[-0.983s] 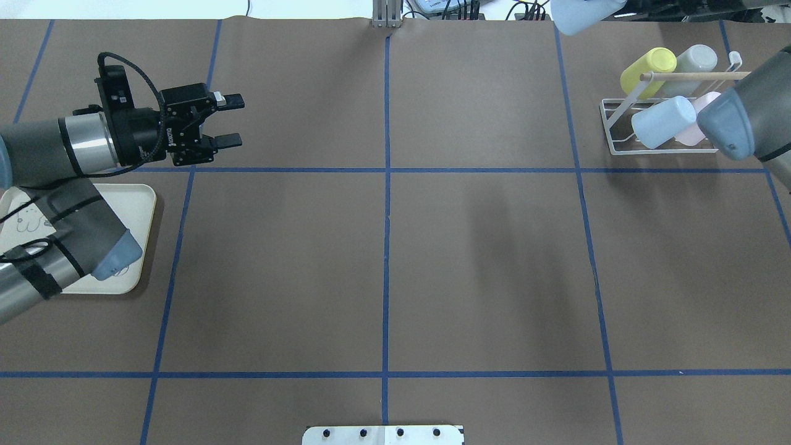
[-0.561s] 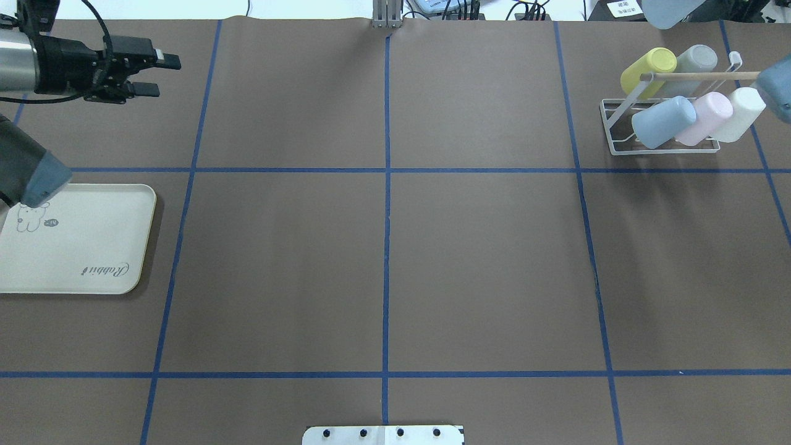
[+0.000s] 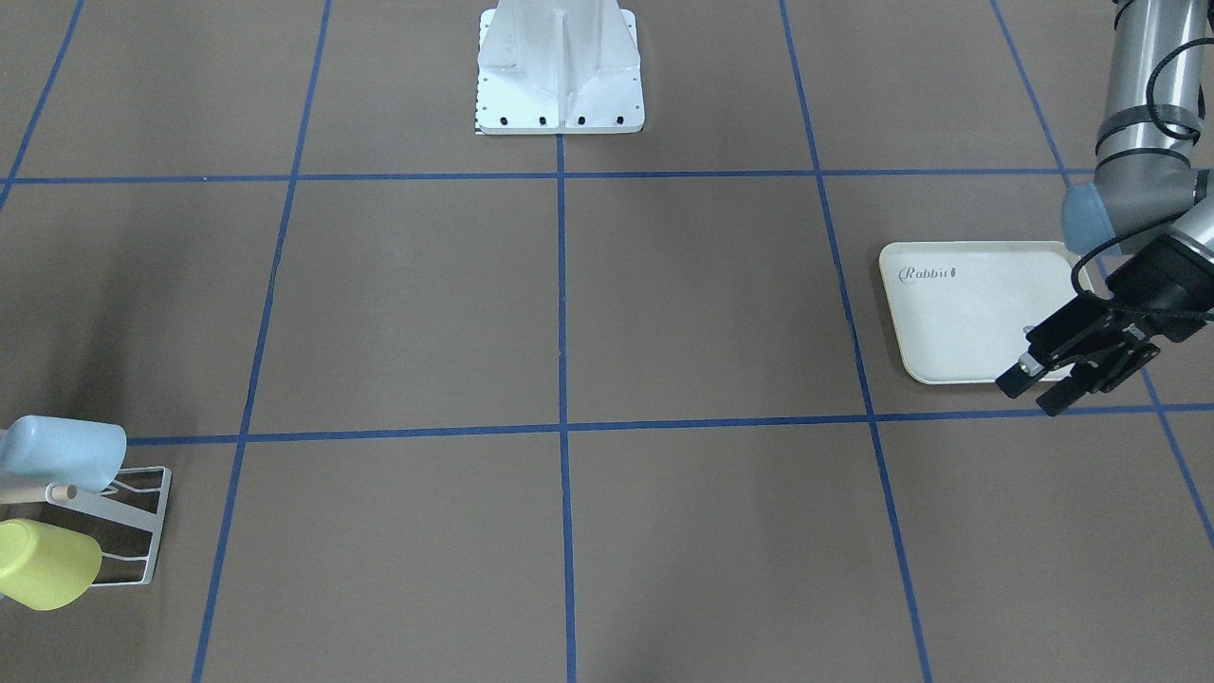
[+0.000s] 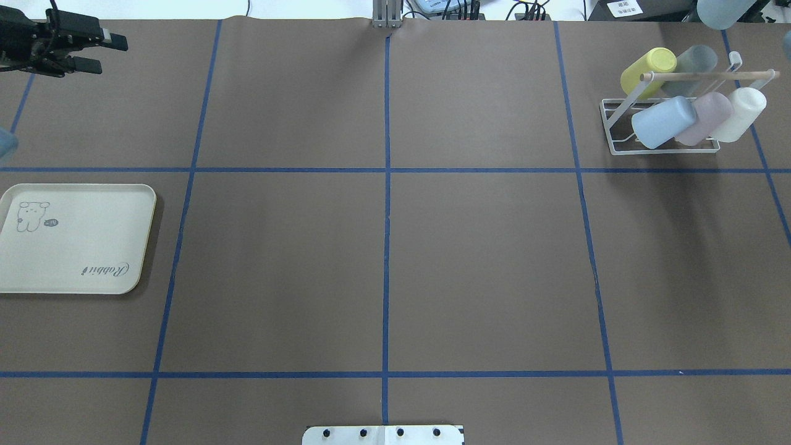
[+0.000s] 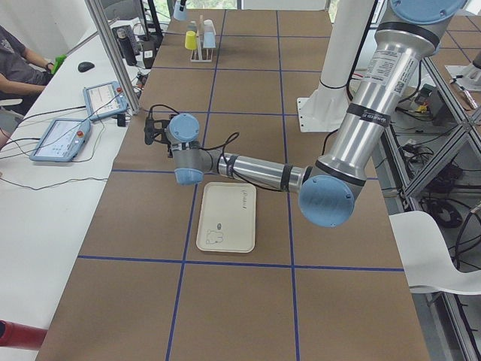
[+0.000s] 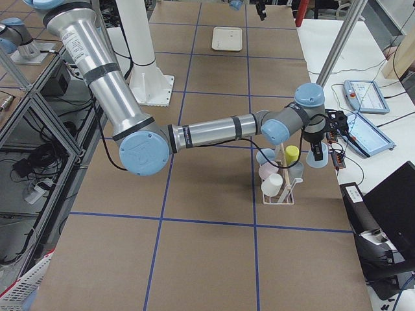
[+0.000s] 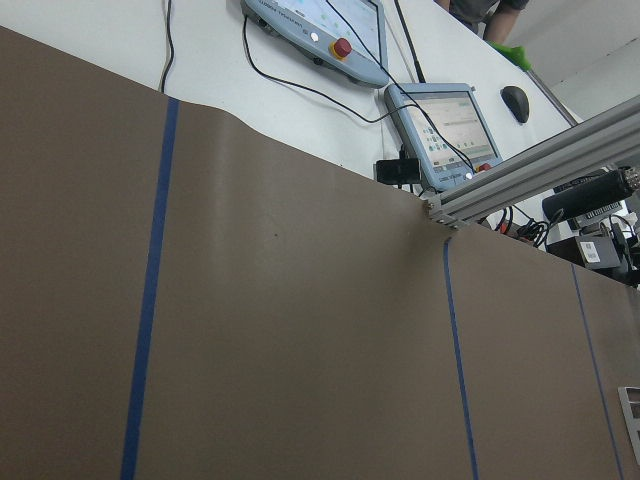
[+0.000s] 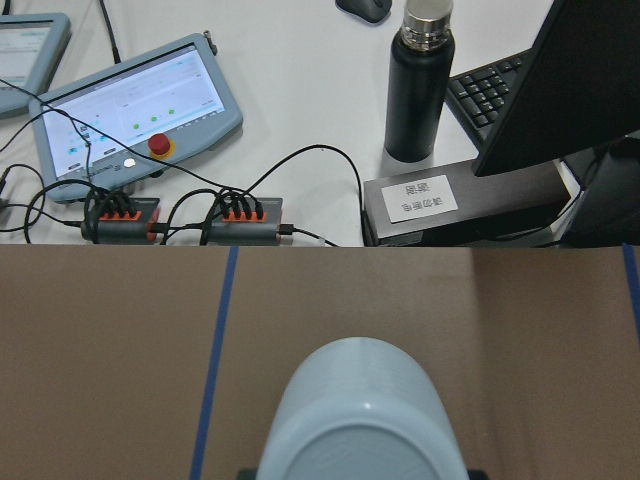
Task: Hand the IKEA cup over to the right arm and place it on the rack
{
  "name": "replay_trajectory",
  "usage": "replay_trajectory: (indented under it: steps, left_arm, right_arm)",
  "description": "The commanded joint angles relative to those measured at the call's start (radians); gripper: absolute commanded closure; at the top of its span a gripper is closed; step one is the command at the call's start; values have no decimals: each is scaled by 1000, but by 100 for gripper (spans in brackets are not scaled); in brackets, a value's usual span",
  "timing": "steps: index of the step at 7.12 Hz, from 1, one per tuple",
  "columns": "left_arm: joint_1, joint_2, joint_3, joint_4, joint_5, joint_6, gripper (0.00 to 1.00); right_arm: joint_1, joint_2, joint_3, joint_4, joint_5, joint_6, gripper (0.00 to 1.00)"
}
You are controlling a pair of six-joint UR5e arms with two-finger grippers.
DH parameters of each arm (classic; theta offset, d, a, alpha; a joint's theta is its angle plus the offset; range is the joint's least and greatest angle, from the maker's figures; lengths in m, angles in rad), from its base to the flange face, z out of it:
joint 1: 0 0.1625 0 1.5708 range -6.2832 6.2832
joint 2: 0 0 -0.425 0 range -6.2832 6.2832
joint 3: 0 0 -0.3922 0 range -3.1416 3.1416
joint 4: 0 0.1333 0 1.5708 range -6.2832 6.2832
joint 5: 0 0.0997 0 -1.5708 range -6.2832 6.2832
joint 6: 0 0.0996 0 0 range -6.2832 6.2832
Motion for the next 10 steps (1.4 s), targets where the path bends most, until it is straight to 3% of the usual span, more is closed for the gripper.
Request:
replay_trajectory:
  steps: [1, 3, 10]
  left_arm:
    - [-10, 19, -1, 5, -7, 21, 0]
    - [-8, 25, -4, 3, -7, 21, 0]
    - [-10, 28, -19, 3, -7, 20, 0]
  right_arm:
    - [16, 1, -70, -9, 35, -38, 83]
    - [32, -2, -76, -61, 81, -56, 83]
    - [26, -14, -97, -81, 84, -69, 81]
